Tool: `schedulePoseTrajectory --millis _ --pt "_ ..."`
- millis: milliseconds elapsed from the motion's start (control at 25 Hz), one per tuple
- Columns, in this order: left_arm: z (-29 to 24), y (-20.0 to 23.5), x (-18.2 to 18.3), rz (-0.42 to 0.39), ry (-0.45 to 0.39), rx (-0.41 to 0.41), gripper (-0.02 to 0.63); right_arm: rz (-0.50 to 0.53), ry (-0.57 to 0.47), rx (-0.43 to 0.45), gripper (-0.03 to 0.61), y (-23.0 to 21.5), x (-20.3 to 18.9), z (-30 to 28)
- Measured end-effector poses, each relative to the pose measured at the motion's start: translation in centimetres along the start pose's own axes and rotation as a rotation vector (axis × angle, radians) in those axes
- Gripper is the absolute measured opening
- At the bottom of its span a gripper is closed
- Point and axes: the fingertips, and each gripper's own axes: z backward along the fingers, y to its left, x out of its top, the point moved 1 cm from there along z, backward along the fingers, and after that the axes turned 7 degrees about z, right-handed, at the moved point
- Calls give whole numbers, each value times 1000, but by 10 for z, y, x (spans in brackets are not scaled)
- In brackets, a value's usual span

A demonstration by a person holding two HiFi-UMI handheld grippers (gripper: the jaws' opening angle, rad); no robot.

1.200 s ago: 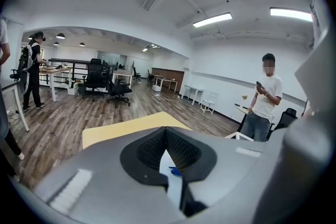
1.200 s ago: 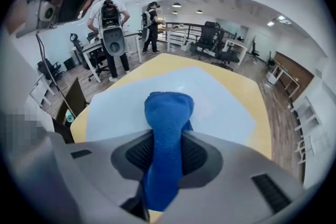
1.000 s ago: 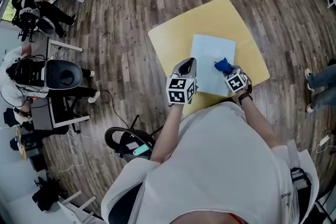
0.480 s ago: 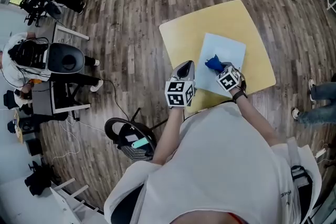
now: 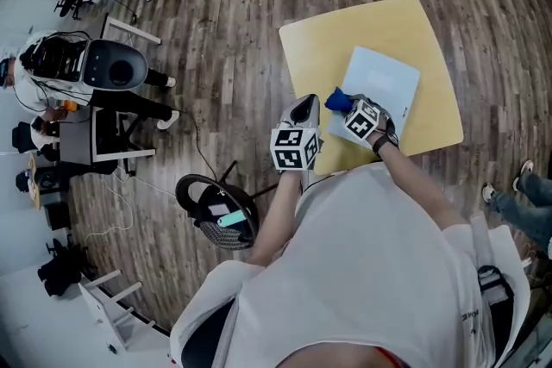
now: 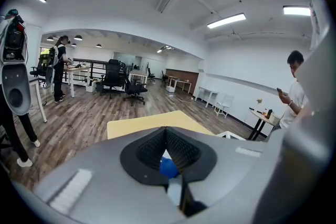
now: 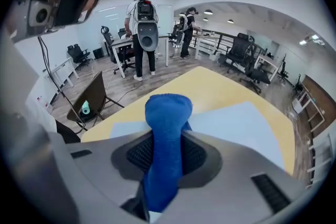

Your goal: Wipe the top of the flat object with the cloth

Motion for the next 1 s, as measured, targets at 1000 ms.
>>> schedulePoseTrajectory --millis 1000 --pt "-41 -70 -6 -52 57 -147 6 -377 54 -162 106 -35 -133 104"
